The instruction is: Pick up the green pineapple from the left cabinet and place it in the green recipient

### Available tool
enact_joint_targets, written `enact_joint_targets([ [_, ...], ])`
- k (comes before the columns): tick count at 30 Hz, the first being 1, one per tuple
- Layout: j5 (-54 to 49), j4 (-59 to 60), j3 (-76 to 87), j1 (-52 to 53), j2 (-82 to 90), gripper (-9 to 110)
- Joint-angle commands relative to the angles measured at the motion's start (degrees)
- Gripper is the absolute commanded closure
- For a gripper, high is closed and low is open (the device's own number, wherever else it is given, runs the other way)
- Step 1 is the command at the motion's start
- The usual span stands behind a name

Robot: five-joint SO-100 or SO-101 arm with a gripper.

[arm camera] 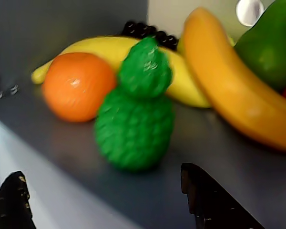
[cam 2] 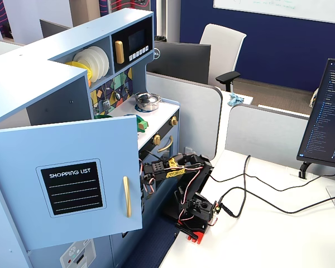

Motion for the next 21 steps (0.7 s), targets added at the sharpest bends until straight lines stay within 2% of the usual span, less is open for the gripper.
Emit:
enact_joint_targets([
  [1,1.49,-2.64,-8.44,1.85,-3.60,65],
  [21,3.60,0.62,-24.08,0.26,-18.63,64],
])
